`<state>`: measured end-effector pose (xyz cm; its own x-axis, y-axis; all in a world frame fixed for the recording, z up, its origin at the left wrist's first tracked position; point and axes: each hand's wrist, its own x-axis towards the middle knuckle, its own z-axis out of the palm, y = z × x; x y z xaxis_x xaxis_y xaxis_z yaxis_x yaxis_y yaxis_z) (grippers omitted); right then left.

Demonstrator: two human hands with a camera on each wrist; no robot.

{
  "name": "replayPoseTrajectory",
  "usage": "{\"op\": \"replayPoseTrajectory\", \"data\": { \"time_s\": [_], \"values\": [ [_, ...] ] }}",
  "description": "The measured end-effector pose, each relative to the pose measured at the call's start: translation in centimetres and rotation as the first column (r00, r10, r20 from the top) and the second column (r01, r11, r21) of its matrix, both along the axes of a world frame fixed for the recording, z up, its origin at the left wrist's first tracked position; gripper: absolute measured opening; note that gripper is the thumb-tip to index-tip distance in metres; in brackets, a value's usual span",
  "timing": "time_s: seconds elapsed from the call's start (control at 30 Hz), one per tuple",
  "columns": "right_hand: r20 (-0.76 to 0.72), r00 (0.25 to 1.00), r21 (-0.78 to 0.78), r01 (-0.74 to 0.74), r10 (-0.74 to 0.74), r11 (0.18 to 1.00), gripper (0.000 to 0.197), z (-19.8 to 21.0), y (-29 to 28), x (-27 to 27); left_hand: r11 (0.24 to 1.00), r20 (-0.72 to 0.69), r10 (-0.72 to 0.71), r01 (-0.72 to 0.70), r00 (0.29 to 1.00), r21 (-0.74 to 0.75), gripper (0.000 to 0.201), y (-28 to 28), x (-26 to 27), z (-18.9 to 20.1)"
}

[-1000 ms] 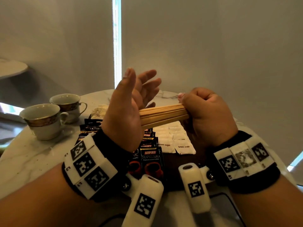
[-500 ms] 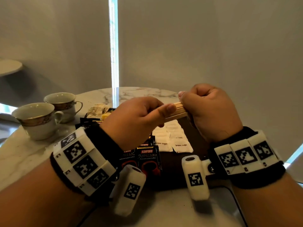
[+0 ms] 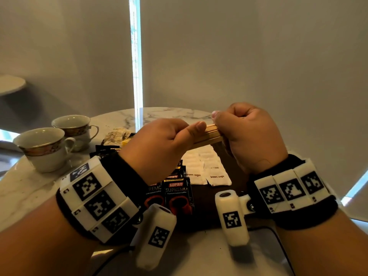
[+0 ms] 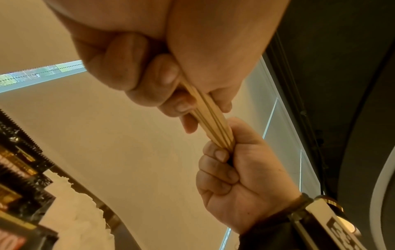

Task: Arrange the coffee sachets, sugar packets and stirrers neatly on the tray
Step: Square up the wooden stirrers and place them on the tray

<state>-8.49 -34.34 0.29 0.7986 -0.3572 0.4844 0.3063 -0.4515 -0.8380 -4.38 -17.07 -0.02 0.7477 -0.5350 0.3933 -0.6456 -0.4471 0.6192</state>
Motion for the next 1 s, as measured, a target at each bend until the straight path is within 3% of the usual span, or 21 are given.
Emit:
{"op": "replayPoseTrajectory", "data": {
  "time_s": [0.17,0.33,0.4,0.53,0.67,0.73,0.83,0.87,0.93,1.0],
  "values": [
    [-0.016,0.999,0.055,-0.043,0.044,0.998,0.035,0.1,0.1,-0.3,1.0,-0.061,0.016,-0.015,0.998,0.007,0.063,0.2,0.0,0.3],
    [0.023,0.974,0.274,-0.225,0.227,0.935,0.047,0.6,0.4,-1.0,0.996,-0.225,-0.046,0.027,0.973,-0.086,0.059,0.3,0.2,0.2],
    [0.058,0.974,0.324,-0.227,0.22,0.918,0.05,0.8,0.3,-1.0,0.991,-0.283,-0.074,0.04,0.956,-0.125,0.059,0.4,0.3,0.3],
    [0.175,0.979,0.196,-0.138,0.104,0.971,0.081,0.8,0.0,-0.5,0.993,-0.313,-0.073,0.04,0.947,-0.111,0.059,0.5,0.5,0.3],
    [0.12,0.969,0.016,-0.219,0.215,0.976,0.096,0.3,0.4,-0.6,0.991,-0.352,-0.072,0.027,0.933,-0.131,0.059,0.3,0.4,0.2],
    [0.19,0.942,0.088,-0.296,0.276,0.951,0.093,0.5,0.2,-0.7,0.983,-0.404,-0.108,0.037,0.908,-0.181,0.059,0.1,0.3,0.0],
    [0.383,0.838,0.407,-0.532,0.39,0.743,0.099,0.8,0.0,-0.5,0.929,-0.551,-0.257,0.046,0.794,-0.368,0.056,-0.4,0.0,-0.3],
    [0.401,0.816,0.45,-0.572,0.418,0.686,0.103,0.7,0.0,-0.4,0.903,-0.597,-0.312,0.036,0.739,-0.428,0.055,-0.5,-0.1,-0.3],
    [0.337,0.793,0.426,-0.609,0.507,0.669,0.096,0.2,0.7,-0.3,0.863,-0.671,-0.403,0.013,0.623,-0.506,0.055,-0.9,-0.4,-0.3],
    [0.252,0.801,0.339,-0.599,0.543,0.726,0.075,-0.5,1.6,-0.2,0.839,-0.724,-0.458,-0.019,0.516,-0.544,0.055,-1.1,-0.7,-0.2]
  ]
}}
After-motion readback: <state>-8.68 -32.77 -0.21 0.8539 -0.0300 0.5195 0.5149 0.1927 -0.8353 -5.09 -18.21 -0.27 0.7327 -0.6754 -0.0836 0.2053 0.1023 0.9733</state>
